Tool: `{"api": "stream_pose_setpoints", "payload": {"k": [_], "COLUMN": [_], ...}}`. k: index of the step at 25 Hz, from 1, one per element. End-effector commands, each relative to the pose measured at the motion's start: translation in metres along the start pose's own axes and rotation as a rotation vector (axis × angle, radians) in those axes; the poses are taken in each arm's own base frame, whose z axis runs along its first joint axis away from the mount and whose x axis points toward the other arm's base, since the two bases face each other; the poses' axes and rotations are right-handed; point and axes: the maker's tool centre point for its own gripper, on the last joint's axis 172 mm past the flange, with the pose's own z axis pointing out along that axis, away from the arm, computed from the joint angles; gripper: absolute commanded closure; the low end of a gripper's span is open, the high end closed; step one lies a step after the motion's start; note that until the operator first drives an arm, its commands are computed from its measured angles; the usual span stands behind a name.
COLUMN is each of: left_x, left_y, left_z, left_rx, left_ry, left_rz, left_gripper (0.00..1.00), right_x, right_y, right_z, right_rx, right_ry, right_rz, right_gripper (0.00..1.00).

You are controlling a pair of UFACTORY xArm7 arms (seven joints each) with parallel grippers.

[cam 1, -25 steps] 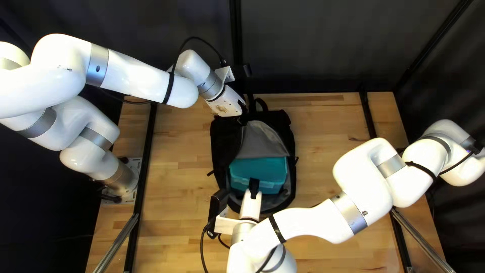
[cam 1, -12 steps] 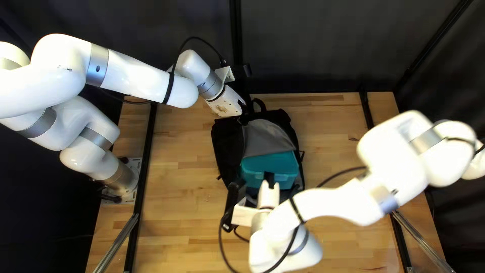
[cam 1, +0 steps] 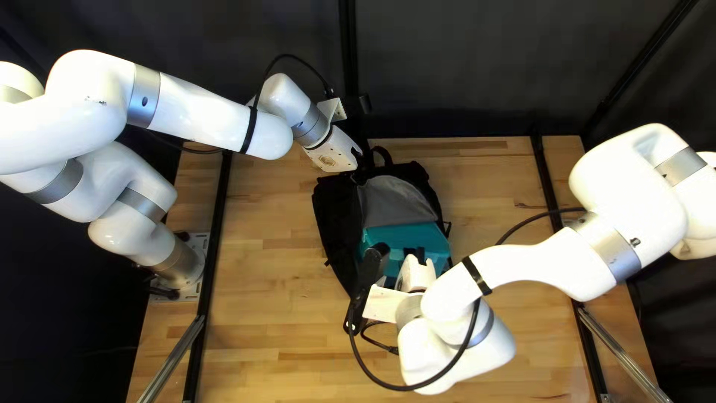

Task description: Remove a lunch box from a kids backpack

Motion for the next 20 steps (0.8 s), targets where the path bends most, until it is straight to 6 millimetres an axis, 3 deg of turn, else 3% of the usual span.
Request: {"api": "stream_pose_setpoints", "payload": {"k": [1,10,18,19,20], "left_x": [0.000,0.000,0.000,0.000,0.000], "left_y": [0.000,0.000,0.000,0.000,0.000], "left_z": [0.000,0.000,0.000,0.000,0.000], "left_rx": [0.000,0.000,0.000,0.000,0.000], "left_ry": [0.000,0.000,0.000,0.000,0.000], "left_rz": [0.000,0.000,0.000,0.000,0.000], "left_gripper": [1.00,1.00,1.00,1.00,1.00], "right_x": [-0.005,-0.023,-0.024,-0.026,-0.028], "right_y": [0.006,0.030,0.031,0.030,0.029], "right_z": [-0.007,-0.028,-0.025,-0.026,-0.026], "right_rx": [-0.010,-0.056,-0.052,-0.047,-0.039], "right_ry": [-0.001,-0.015,-0.016,-0.014,-0.011], "right_rz": [0.008,0.035,0.048,0.053,0.059], "right_gripper": [1.00,1.00,0.97,0.00,0.00]}}
